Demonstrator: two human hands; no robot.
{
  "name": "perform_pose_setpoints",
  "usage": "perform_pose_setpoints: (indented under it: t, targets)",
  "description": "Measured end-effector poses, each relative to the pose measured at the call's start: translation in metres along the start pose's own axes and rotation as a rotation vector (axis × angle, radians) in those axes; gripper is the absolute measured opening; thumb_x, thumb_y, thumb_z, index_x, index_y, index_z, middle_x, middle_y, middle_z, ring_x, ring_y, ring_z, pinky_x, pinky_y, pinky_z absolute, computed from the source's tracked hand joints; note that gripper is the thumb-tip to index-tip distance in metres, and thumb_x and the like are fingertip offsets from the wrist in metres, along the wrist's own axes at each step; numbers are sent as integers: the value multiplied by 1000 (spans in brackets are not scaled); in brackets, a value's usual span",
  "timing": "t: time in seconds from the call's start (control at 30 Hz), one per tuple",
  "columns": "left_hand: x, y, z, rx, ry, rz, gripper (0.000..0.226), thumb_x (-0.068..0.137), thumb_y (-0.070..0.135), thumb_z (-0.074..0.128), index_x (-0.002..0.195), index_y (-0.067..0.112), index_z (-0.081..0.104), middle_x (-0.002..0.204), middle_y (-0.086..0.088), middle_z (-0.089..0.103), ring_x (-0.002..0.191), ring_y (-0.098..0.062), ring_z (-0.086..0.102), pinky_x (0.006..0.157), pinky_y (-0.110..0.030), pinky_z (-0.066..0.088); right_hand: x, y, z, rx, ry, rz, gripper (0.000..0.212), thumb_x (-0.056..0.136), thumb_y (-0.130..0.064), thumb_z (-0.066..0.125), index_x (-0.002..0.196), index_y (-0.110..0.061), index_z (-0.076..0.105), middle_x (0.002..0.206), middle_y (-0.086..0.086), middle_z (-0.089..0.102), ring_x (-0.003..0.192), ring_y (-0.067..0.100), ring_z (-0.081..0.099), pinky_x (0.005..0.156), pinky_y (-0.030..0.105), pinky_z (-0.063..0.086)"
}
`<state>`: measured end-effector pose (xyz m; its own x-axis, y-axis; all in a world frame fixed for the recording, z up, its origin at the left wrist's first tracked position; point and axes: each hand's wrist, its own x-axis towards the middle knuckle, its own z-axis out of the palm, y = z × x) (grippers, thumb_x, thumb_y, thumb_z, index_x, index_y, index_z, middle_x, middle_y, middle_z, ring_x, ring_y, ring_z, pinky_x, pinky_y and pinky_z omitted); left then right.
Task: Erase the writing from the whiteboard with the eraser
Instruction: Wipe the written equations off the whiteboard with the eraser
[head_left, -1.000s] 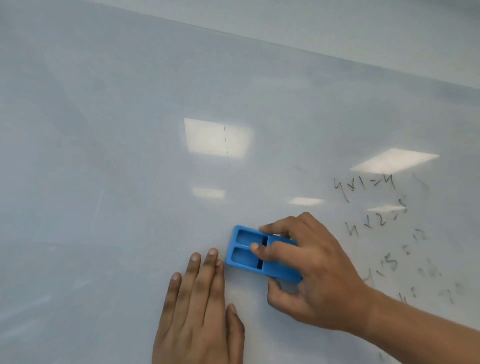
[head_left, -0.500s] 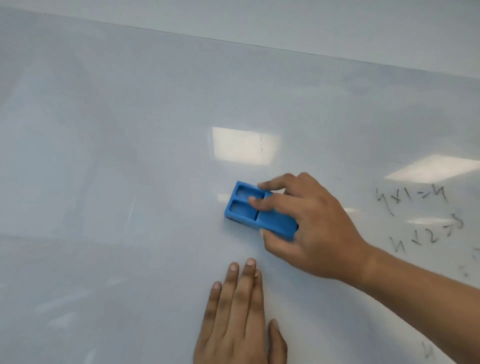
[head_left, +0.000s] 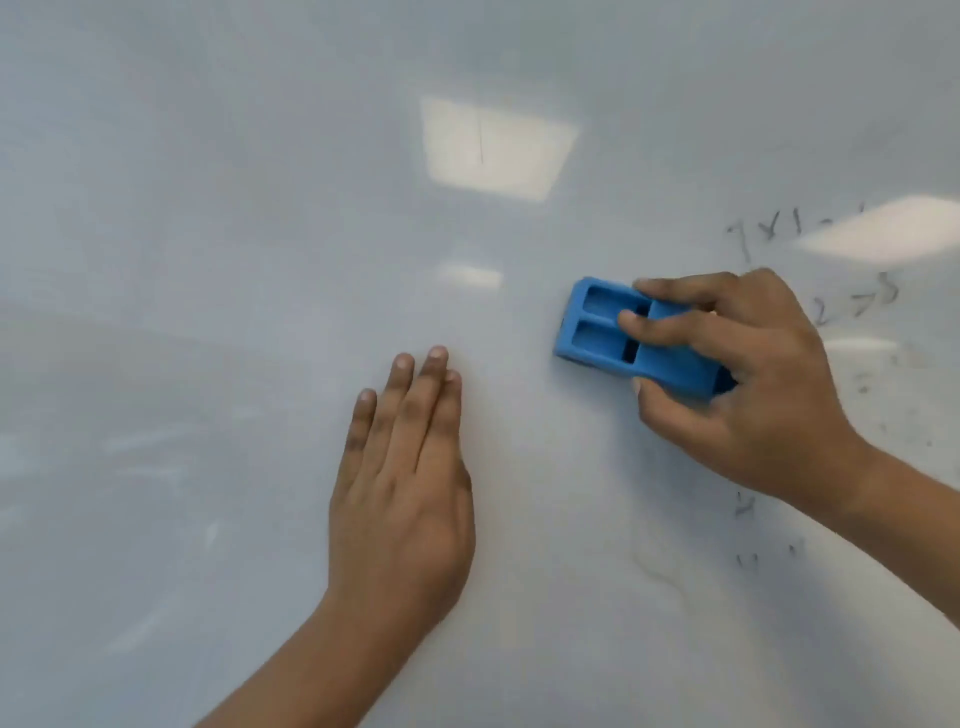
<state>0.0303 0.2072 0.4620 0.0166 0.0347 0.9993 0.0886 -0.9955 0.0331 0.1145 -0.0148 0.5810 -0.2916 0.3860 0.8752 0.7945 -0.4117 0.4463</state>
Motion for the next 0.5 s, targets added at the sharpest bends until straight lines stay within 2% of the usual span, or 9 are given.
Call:
perform_pose_setpoints:
  t: [0.1,0.17,0.23,0.3,0.33,0.37,0.4,0.47,0.5]
  targets:
    - [-13,22,0,-41,-43,-20,58,91,6,42,148,6,38,161,-8,30,152,-25,20,124,-45,18,-94,-26,-1,-18,-143,-193,21,81,-28,74,100,-21,81,126,-10,65,86,30,62,83,44,45]
    - [-26,38,3,-67,-73,2,57,91,7,43,148,6,40,160,-8,31,152,-25,20,124,-46,20,-170,-38,2,-22,-292,-352,22,96,-35,63,115,-36,73,128,-21,62,95,18,59,99,37,39]
    - [-34,52,8,-88,-83,24,56,92,8,44,148,7,40,160,-8,31,152,-24,20,123,-45,21,-231,-45,5,-135,-500,-441,39,113,-38,27,151,-41,36,123,-21,53,105,6,50,115,26,23]
    - [-38,67,14,-99,-90,50,55,93,8,45,148,7,40,160,-7,32,152,-23,21,124,-44,21,-247,-40,4,-286,-467,-536,48,116,-20,7,163,-19,9,129,-8,56,132,7,43,125,25,14]
    - [-37,72,17,-105,-84,52,55,93,8,45,147,7,41,160,-7,33,151,-23,22,123,-44,21,-235,-34,1,-321,-376,-579,48,115,-14,8,163,-11,10,145,0,55,146,14,36,129,30,9]
    - [-37,76,21,-112,-74,49,54,92,8,45,146,7,42,159,-7,34,151,-23,23,123,-44,22,-216,-29,-6,-301,-308,-598,46,115,-12,14,160,-8,26,158,9,45,147,23,40,130,36,10]
    - [-37,79,23,-113,-67,43,54,92,7,46,146,6,43,159,-7,35,151,-24,24,122,-45,24,-194,-23,-12,-252,-266,-588,41,115,-14,25,149,-14,47,162,9,40,136,26,52,127,37,19]
    - [-40,79,28,-78,-60,48,54,92,7,46,146,6,43,159,-9,34,150,-26,25,122,-48,25,-153,-14,-24,-126,-244,-441,27,108,-23,50,126,-25,70,150,-2,57,113,27,61,104,42,41]
    - [-41,81,31,-48,-63,65,53,93,9,45,147,7,42,159,-9,33,150,-27,25,122,-48,25,-138,-6,-31,-99,-240,-321,24,103,-27,59,122,-25,73,145,-5,61,108,28,60,95,44,42]
